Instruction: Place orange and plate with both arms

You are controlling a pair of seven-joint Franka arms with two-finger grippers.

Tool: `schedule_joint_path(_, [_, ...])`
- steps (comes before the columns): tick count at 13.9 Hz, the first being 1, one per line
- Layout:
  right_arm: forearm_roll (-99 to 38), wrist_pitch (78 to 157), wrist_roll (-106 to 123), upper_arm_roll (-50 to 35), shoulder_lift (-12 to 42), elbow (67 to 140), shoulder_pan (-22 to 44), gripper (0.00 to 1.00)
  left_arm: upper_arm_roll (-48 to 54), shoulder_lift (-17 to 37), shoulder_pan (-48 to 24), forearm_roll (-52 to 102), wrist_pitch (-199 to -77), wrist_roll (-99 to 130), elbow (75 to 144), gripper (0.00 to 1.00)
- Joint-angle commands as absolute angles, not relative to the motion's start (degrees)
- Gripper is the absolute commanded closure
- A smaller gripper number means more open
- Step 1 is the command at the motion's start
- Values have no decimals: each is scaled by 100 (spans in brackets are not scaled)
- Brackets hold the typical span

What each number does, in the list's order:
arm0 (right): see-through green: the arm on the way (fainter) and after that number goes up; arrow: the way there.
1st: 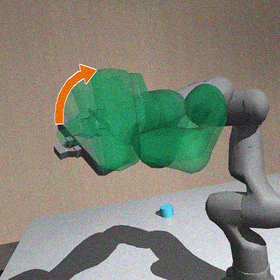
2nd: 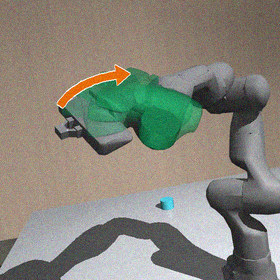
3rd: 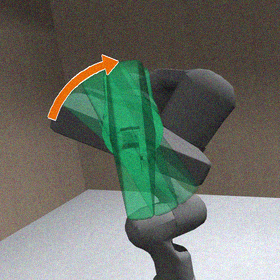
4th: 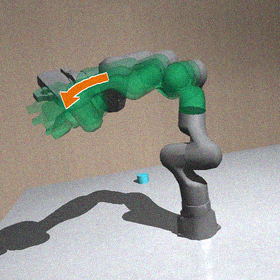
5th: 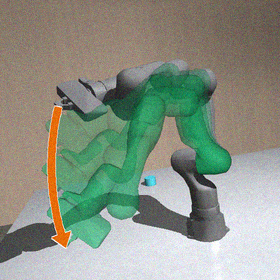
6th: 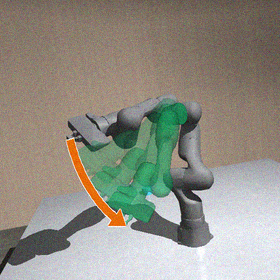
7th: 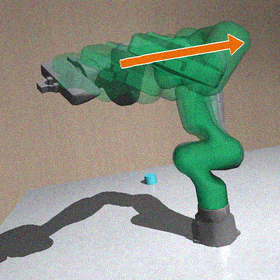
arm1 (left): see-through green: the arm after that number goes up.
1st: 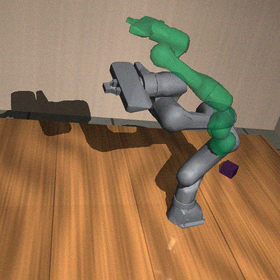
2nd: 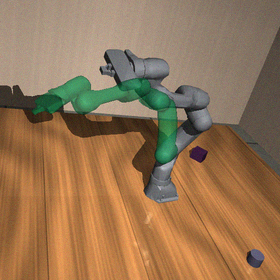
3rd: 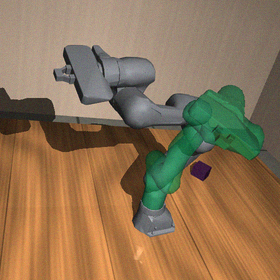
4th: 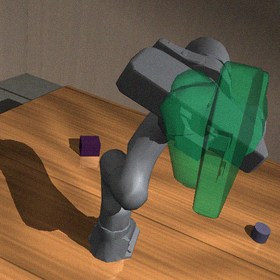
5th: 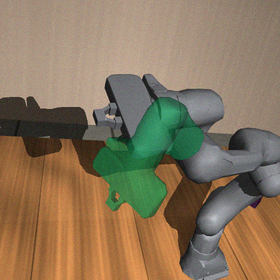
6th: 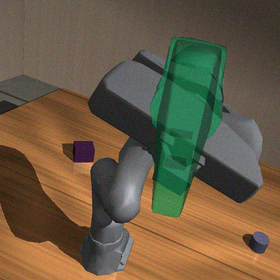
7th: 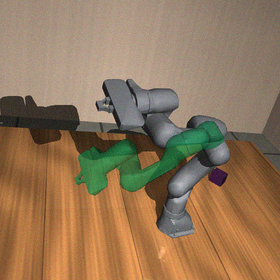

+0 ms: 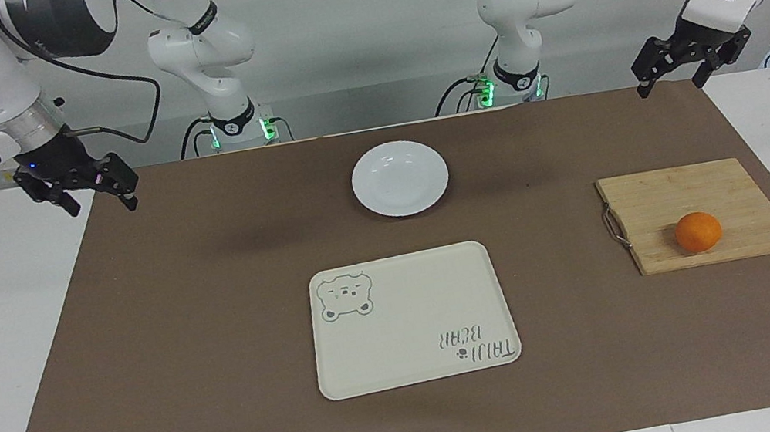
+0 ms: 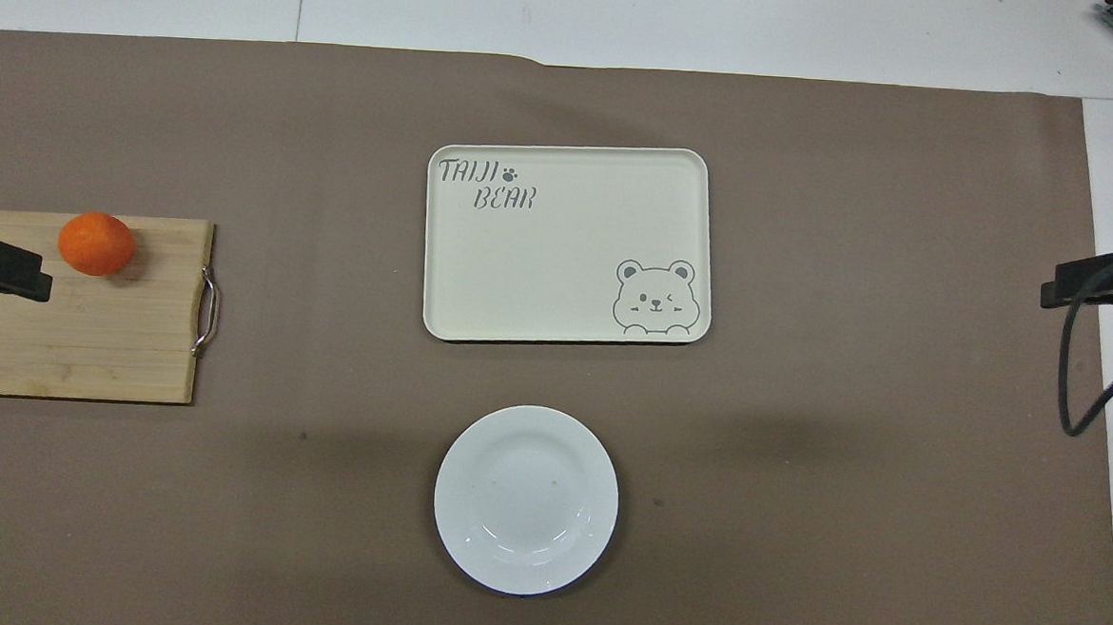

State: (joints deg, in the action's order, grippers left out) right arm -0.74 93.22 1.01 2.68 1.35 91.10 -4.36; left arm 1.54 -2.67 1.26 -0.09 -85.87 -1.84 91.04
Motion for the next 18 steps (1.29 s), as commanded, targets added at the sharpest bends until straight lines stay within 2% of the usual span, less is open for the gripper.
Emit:
schedule_joint_path(1, [-53,9281,-18,193,97,9141,-492,0,211,-316,220,53,-8613,-167,9097,0])
schedule_joint_path(12, [-53,9281,-18,193,105,9141,-492,0,202,-343,219,70,-8482,-158,9123,0])
schedule_joint_path(18, [-53,9281,-18,193,97,9141,-492,0,167,-325,228,79,-8903,-237,9158,0])
